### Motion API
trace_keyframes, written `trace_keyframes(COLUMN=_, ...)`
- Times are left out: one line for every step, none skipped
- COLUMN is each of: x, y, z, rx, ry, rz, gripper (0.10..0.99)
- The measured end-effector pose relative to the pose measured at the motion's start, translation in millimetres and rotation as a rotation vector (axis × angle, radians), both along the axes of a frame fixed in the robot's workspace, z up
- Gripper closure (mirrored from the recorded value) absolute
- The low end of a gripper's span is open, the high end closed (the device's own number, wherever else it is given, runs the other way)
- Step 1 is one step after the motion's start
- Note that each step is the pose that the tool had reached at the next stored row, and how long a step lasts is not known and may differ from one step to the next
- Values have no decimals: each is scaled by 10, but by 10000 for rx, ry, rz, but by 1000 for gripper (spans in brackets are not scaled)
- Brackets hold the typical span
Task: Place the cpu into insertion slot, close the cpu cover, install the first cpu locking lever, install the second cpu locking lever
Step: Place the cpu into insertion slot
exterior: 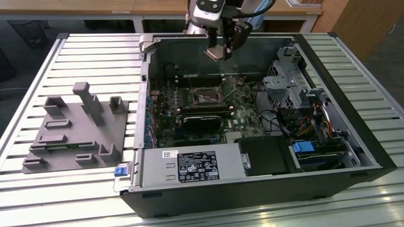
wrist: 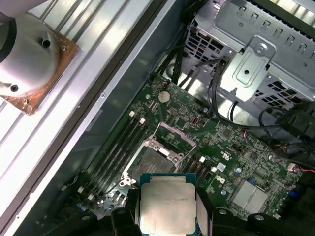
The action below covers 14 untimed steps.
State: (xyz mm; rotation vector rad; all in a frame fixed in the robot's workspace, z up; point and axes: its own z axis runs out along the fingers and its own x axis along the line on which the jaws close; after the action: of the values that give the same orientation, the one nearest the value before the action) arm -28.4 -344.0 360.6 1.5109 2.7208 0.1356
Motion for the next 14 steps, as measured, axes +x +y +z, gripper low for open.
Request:
trace_keyframes(x=0, y=0, z=0, rx=0, ry=0, rz=-95, gripper=545)
trace_keyframes(x=0, y=0, z=0, rx=0, ry=0, rz=-192, gripper=545)
trace_keyframes(x=0, y=0, z=-1, rx=0, ry=0, rz=-287, gripper=545)
trace_keyframes(x=0, y=0, z=-1, rx=0, ry=0, rz=-381, gripper=545)
trace_keyframes(x=0, y=0, z=-1, rx=0, ry=0, rz=-473, gripper=545)
trace_keyframes(x=0, y=0, z=-2, rx=0, ry=0, rz=-561, gripper=545)
trace_keyframes(x=0, y=0, z=-2, rx=0, ry=0, rz=-649, gripper=545)
trace_keyframes(x=0, y=0, z=-2, rx=0, ry=0, rz=-740, gripper=545)
trace_keyframes(x=0, y=0, z=-3, rx=0, ry=0, rz=-840, gripper=545)
trace_keyframes(x=0, y=0, z=-3, rx=0, ry=0, rz=-930, gripper=545)
trace_keyframes(x=0, y=0, z=-3, rx=-1, ry=0, rz=-1019, gripper=545)
trace_keyframes(x=0, y=0, z=-4, rx=0, ry=0, rz=-1110, gripper=545)
trace_keyframes(x=0, y=0, z=-4, rx=0, ry=0, rz=-1203, gripper=545)
trace_keyframes(x=0, y=0, z=-5, rx=0, ry=0, rz=-1296, gripper=545)
